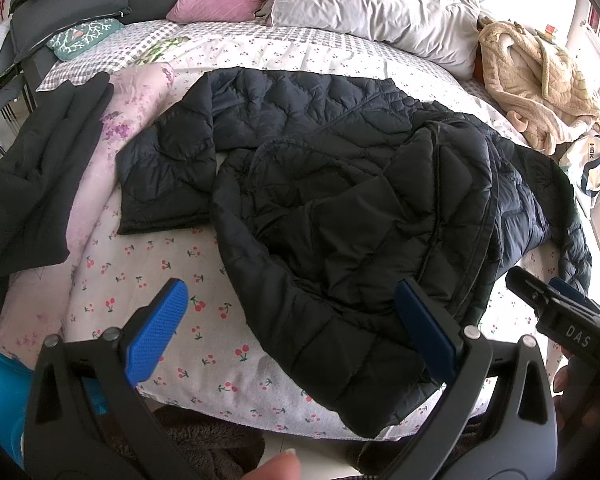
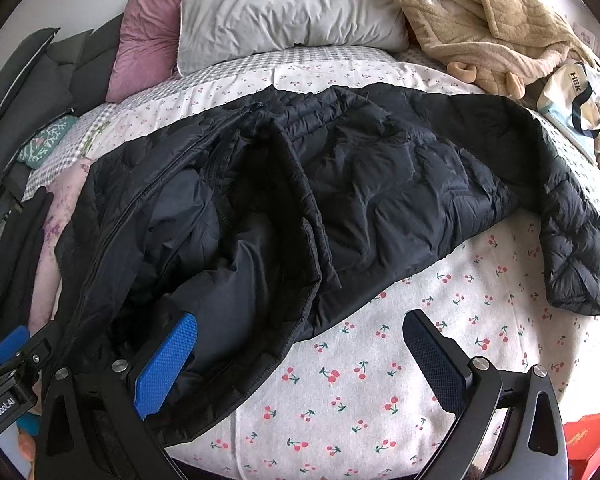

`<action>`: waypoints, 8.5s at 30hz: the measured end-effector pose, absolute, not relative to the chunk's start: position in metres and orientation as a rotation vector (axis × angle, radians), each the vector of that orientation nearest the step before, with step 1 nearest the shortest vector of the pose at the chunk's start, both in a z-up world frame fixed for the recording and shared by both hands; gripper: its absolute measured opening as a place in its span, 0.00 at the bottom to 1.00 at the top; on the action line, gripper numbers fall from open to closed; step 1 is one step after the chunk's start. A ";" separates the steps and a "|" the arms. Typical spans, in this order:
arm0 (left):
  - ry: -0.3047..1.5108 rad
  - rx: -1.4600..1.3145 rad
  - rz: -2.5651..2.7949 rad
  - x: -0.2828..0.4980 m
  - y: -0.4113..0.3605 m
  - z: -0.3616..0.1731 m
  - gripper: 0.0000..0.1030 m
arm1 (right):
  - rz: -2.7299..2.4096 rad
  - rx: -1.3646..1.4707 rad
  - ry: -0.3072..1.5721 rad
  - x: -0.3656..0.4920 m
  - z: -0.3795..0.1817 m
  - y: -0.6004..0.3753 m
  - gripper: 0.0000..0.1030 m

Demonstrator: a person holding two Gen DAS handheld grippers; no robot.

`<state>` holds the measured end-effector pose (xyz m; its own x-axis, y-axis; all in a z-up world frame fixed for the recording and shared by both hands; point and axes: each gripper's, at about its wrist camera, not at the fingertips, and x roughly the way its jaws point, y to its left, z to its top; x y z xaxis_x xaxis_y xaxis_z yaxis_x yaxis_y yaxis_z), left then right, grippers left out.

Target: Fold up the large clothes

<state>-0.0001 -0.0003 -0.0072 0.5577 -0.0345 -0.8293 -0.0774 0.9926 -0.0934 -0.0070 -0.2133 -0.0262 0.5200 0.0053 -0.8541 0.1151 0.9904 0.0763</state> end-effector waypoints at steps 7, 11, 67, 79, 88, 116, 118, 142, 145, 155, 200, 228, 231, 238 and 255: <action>0.981 -0.124 0.025 -0.001 0.000 -0.009 1.00 | -0.062 0.130 1.026 -0.008 -0.027 -0.213 1.00; 0.981 -0.125 0.026 0.000 0.000 -0.009 1.00 | -0.060 0.132 1.029 -0.008 -0.027 -0.214 1.00; 0.886 -0.004 -0.058 0.013 0.003 0.017 1.00 | 0.049 0.175 0.939 -0.002 0.002 -0.238 1.00; 0.952 -0.003 -0.235 0.134 0.030 0.044 1.00 | 0.152 0.013 0.997 0.111 0.037 -0.309 1.00; 0.941 0.259 -0.232 0.281 0.014 0.007 0.96 | 0.107 -0.033 1.124 0.248 0.001 -0.379 1.00; 1.014 0.071 -0.366 0.368 0.006 -0.092 0.05 | 0.088 -0.236 1.140 0.350 -0.122 -0.411 0.05; 0.931 0.036 -0.343 0.363 0.014 -0.069 0.06 | 0.056 -0.233 1.064 0.349 -0.105 -0.410 0.05; 0.941 0.007 -0.264 0.342 0.008 -0.035 0.80 | 0.138 0.023 0.980 0.348 -0.037 -0.394 0.71; 0.962 -0.001 -0.304 0.299 0.000 -0.020 0.80 | 0.183 0.016 0.989 0.320 -0.024 -0.373 0.72; 1.003 -0.085 -0.383 0.148 0.006 0.026 0.80 | 0.312 0.148 1.099 0.236 -0.046 -0.297 0.72; 1.075 0.094 -0.399 -0.084 0.119 -0.026 0.79 | 0.155 0.368 1.146 -0.160 0.004 -0.429 0.86; 1.309 -0.270 -0.333 -0.031 0.122 -0.094 0.09 | -0.059 0.503 1.154 -0.064 -0.087 -0.506 0.10; 1.410 -0.137 -0.270 -0.030 0.111 -0.131 0.09 | -0.144 0.386 1.261 -0.055 -0.111 -0.500 0.10; 1.251 -0.015 -0.179 -0.046 0.111 -0.093 0.64 | -0.219 0.370 1.242 -0.058 -0.103 -0.503 0.22; 1.100 0.142 -0.401 0.014 -0.020 -0.099 0.81 | 0.174 0.063 1.108 0.023 -0.074 -0.289 0.82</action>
